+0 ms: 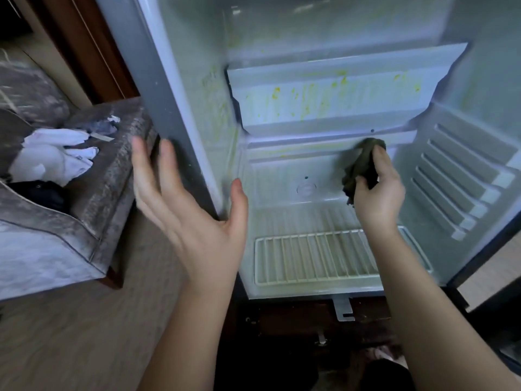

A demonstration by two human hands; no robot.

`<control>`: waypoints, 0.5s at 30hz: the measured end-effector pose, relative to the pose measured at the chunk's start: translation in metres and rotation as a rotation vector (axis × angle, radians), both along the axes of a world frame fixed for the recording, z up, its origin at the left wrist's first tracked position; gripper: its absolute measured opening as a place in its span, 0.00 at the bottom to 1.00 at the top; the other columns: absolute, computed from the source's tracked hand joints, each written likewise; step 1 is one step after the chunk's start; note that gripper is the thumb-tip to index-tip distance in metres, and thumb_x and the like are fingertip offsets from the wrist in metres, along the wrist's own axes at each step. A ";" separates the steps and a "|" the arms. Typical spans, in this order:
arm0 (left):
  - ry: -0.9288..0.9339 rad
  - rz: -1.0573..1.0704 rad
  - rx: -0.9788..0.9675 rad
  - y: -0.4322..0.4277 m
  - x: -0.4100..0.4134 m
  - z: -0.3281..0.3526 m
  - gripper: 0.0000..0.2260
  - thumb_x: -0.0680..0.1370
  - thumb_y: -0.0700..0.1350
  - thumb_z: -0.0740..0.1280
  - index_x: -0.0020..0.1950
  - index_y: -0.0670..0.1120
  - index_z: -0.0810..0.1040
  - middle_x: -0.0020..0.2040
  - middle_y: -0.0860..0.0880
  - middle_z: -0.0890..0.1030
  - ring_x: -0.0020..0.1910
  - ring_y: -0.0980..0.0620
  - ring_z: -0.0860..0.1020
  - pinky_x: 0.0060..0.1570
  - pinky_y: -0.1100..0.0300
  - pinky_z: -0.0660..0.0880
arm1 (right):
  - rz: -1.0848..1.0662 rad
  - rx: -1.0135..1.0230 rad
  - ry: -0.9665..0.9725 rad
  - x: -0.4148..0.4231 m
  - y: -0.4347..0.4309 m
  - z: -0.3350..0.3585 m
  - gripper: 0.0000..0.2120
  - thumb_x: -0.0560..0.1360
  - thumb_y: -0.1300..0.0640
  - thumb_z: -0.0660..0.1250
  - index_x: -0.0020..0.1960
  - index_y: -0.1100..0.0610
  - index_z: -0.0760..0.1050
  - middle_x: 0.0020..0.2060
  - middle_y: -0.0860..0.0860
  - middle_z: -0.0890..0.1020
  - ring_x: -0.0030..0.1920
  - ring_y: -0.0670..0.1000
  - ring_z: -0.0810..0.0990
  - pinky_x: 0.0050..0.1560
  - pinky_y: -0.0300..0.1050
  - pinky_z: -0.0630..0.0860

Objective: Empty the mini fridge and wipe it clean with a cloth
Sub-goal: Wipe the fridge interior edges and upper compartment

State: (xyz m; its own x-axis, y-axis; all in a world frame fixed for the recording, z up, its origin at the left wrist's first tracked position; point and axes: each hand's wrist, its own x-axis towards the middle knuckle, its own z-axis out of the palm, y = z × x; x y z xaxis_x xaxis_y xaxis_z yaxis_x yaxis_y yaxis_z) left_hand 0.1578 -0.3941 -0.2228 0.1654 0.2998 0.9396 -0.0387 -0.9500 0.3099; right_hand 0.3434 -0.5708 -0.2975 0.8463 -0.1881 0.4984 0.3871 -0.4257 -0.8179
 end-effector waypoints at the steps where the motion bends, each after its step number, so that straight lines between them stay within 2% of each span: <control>1: 0.023 -0.073 -0.092 0.002 0.006 -0.001 0.34 0.74 0.41 0.71 0.74 0.34 0.58 0.74 0.36 0.59 0.75 0.46 0.59 0.73 0.48 0.59 | -0.013 0.030 0.017 0.001 -0.003 0.000 0.29 0.73 0.71 0.62 0.73 0.58 0.67 0.71 0.53 0.69 0.71 0.53 0.68 0.72 0.47 0.64; 3: 0.005 -0.160 -0.213 0.006 0.016 -0.005 0.37 0.74 0.42 0.70 0.76 0.34 0.53 0.76 0.53 0.58 0.74 0.61 0.59 0.71 0.57 0.59 | -0.047 0.063 0.027 0.005 -0.008 0.001 0.29 0.74 0.70 0.62 0.73 0.58 0.66 0.71 0.52 0.70 0.71 0.53 0.68 0.72 0.49 0.65; 4: -0.026 -0.173 -0.226 0.007 0.020 -0.007 0.37 0.74 0.42 0.70 0.76 0.36 0.53 0.74 0.63 0.59 0.71 0.66 0.61 0.69 0.58 0.62 | -0.076 0.065 0.012 0.008 -0.010 0.001 0.29 0.74 0.70 0.62 0.74 0.59 0.66 0.71 0.52 0.69 0.71 0.53 0.67 0.73 0.47 0.63; 5: -0.050 -0.180 -0.220 0.009 0.022 -0.010 0.35 0.74 0.42 0.70 0.75 0.38 0.54 0.71 0.67 0.60 0.69 0.67 0.63 0.68 0.56 0.65 | -0.116 0.062 -0.016 0.011 -0.011 0.003 0.29 0.73 0.70 0.62 0.74 0.60 0.65 0.72 0.53 0.69 0.72 0.53 0.66 0.73 0.44 0.61; 7: -0.079 -0.203 -0.205 0.011 0.024 -0.014 0.33 0.76 0.43 0.69 0.74 0.40 0.54 0.70 0.62 0.64 0.69 0.60 0.68 0.66 0.48 0.70 | -0.192 0.049 -0.065 0.020 -0.012 0.006 0.29 0.73 0.69 0.61 0.74 0.62 0.64 0.72 0.56 0.67 0.73 0.53 0.64 0.72 0.33 0.55; 9: -0.086 -0.236 -0.200 0.011 0.023 -0.017 0.32 0.77 0.42 0.69 0.75 0.40 0.55 0.71 0.52 0.65 0.70 0.53 0.69 0.66 0.46 0.70 | -0.220 0.041 -0.072 0.029 -0.011 0.006 0.29 0.73 0.68 0.60 0.74 0.63 0.63 0.73 0.57 0.65 0.74 0.54 0.63 0.67 0.24 0.49; 11: -0.080 -0.262 -0.202 0.010 0.023 -0.016 0.32 0.76 0.39 0.69 0.73 0.39 0.53 0.71 0.47 0.64 0.71 0.54 0.67 0.69 0.53 0.67 | -0.209 0.041 -0.062 0.032 -0.006 0.004 0.29 0.73 0.68 0.61 0.74 0.64 0.63 0.73 0.59 0.64 0.74 0.56 0.62 0.64 0.20 0.47; 13: -0.079 -0.264 -0.200 0.010 0.023 -0.016 0.31 0.76 0.38 0.68 0.72 0.38 0.52 0.70 0.47 0.62 0.72 0.59 0.65 0.69 0.58 0.65 | -0.209 0.075 -0.032 0.027 0.007 0.004 0.29 0.73 0.69 0.62 0.73 0.63 0.64 0.72 0.59 0.64 0.73 0.55 0.63 0.62 0.18 0.47; 15: -0.082 -0.273 -0.196 0.012 0.024 -0.018 0.31 0.76 0.38 0.68 0.71 0.38 0.52 0.70 0.46 0.62 0.72 0.61 0.64 0.69 0.59 0.64 | -0.199 0.085 -0.039 0.019 0.025 0.006 0.29 0.71 0.69 0.63 0.72 0.62 0.67 0.71 0.59 0.65 0.71 0.56 0.66 0.63 0.20 0.49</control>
State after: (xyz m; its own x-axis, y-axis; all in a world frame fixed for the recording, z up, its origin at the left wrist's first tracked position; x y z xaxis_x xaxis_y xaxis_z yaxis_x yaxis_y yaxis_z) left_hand 0.1817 -0.3824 -0.2404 0.1910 0.4309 0.8820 -0.3154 -0.8239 0.4708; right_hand 0.3620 -0.5459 -0.2912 0.7686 -0.3919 0.5056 0.3349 -0.4269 -0.8400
